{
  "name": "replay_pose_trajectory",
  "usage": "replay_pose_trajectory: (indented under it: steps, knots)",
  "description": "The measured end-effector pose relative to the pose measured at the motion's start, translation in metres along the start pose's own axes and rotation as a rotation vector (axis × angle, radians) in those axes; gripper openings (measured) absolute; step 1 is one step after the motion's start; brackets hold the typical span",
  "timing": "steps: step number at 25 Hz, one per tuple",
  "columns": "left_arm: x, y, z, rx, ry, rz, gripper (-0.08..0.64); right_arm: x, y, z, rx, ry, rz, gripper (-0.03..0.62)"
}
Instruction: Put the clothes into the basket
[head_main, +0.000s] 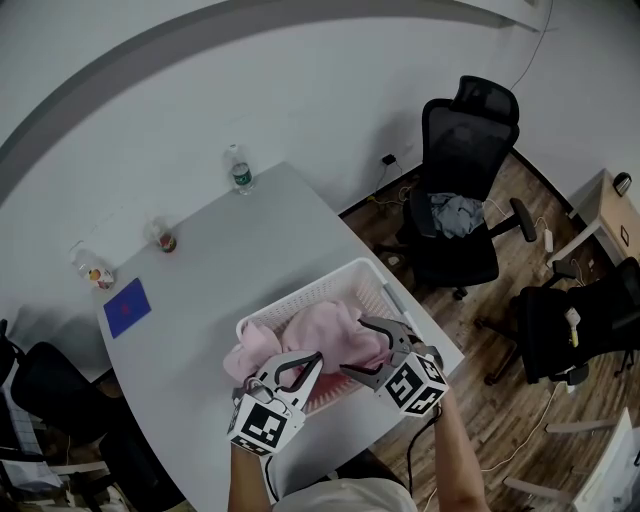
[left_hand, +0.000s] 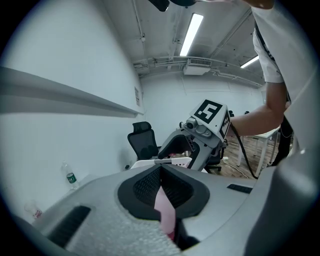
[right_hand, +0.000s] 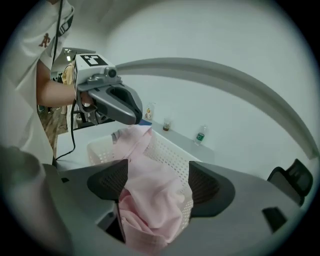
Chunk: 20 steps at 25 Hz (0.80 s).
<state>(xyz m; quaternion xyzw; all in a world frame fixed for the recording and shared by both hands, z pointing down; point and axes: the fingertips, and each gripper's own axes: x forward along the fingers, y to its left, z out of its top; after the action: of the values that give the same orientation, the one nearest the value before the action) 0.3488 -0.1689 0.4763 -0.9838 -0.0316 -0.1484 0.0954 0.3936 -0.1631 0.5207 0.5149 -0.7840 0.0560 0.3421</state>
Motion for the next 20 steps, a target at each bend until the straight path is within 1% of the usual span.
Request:
replay_pose_trajectory:
  steps: [1,2,3,4,7,9,11,13,15,17,20]
  knots:
    - [-0.001,0.0,0.0,-0.003,-0.004,0.0,0.006,-0.004,0.001,0.002,0.024,-0.029,-0.017,0.362]
    - [-0.002,0.0,0.0,-0.007,-0.01,0.0,0.006,-0.008,0.0,0.004,0.052,-0.06,-0.043,0.29]
    - [-0.002,0.0,0.002,-0.009,-0.018,-0.002,0.006,-0.012,-0.002,0.007,0.085,-0.094,-0.072,0.206]
    - [-0.003,0.0,0.005,-0.009,-0.029,-0.005,0.006,-0.016,-0.004,0.008,0.126,-0.128,-0.099,0.153]
    - [-0.005,-0.002,0.009,-0.026,-0.057,-0.008,0.006,-0.027,-0.006,0.015,0.258,-0.232,-0.15,0.034]
    - [-0.009,-0.003,0.013,-0.056,-0.077,-0.006,0.006,-0.035,-0.004,0.023,0.322,-0.308,-0.148,0.005]
    - [-0.014,-0.004,0.019,-0.078,-0.104,-0.003,0.006,-0.047,0.001,0.037,0.351,-0.393,-0.125,0.005]
    - [-0.021,-0.004,0.027,-0.085,-0.144,-0.001,0.006,-0.06,0.004,0.054,0.355,-0.47,-0.114,0.005]
    - [-0.032,-0.003,0.04,-0.132,-0.19,0.009,0.006,-0.074,0.007,0.067,0.352,-0.528,-0.123,0.003]
    - [-0.044,-0.002,0.051,-0.155,-0.228,0.014,0.006,-0.088,0.01,0.08,0.349,-0.576,-0.134,0.003]
    - [-0.061,-0.005,0.063,-0.161,-0.271,0.013,0.006,-0.107,0.017,0.093,0.331,-0.624,-0.149,0.005]
